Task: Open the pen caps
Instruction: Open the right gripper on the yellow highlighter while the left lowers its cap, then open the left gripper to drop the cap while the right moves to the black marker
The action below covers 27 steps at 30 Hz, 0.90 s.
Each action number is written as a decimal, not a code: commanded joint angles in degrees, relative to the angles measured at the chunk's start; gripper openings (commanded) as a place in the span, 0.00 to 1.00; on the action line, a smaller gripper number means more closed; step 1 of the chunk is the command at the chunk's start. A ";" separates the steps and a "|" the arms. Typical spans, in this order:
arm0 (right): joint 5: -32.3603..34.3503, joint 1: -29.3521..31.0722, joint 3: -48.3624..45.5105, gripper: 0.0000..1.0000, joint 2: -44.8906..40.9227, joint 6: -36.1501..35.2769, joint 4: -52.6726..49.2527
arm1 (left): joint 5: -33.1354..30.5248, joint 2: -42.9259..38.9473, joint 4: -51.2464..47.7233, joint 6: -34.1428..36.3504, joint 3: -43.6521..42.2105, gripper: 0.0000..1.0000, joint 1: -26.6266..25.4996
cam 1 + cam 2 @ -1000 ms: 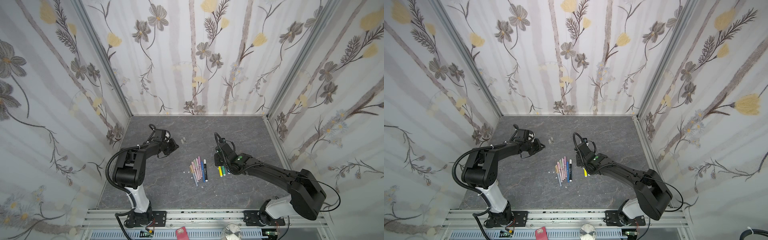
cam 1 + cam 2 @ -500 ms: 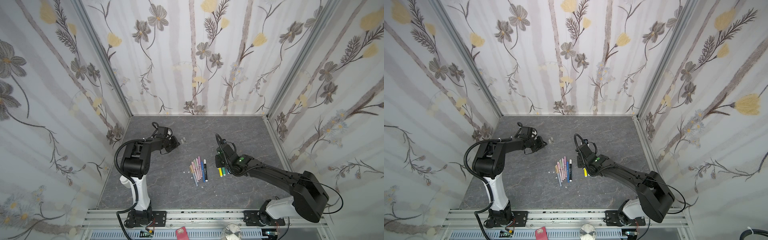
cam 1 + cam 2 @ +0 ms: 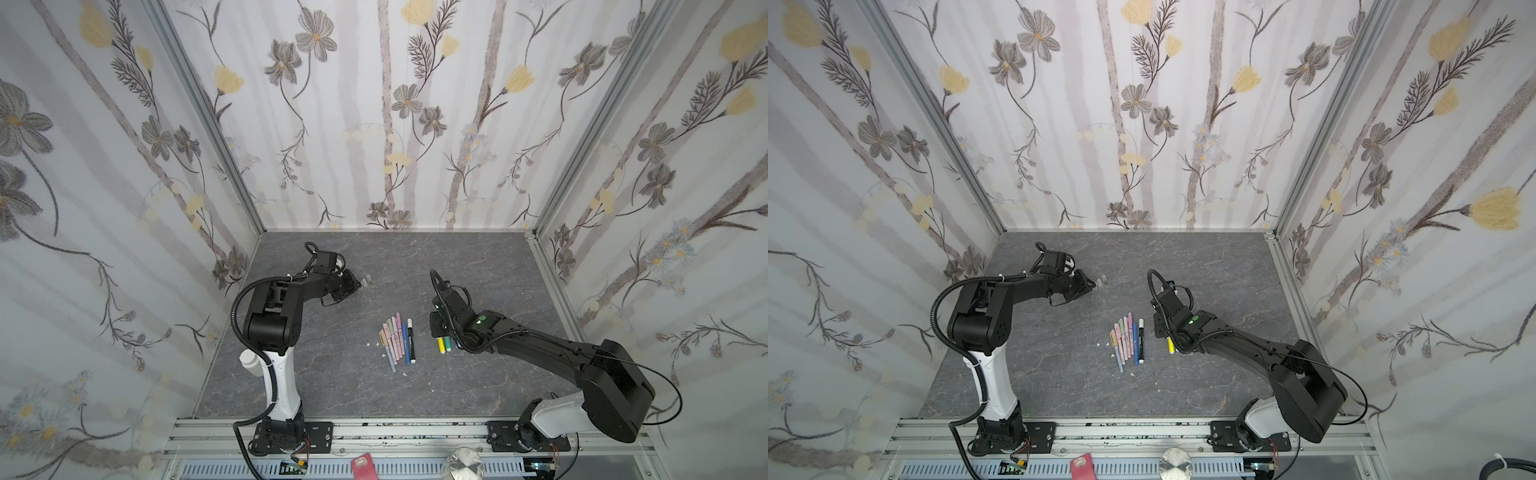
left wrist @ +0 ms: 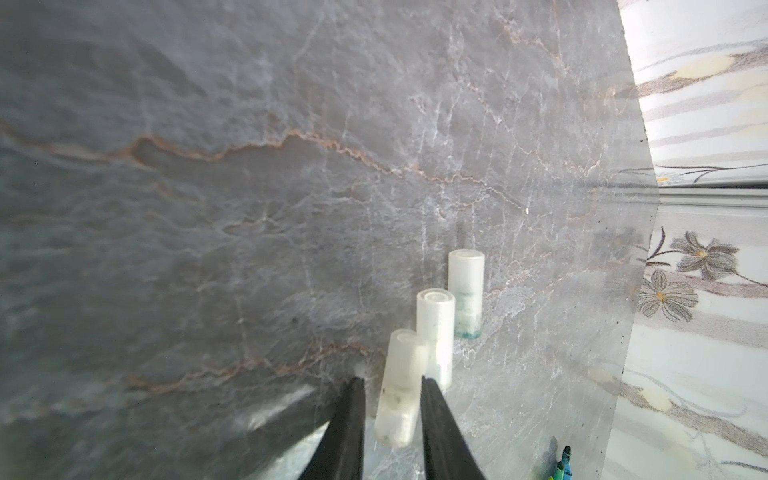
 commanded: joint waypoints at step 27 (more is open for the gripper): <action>-4.42 7.13 4.30 0.42 12.04 7.58 0.22 | 2.52 -7.28 -0.41 -0.76 -1.18 0.27 0.18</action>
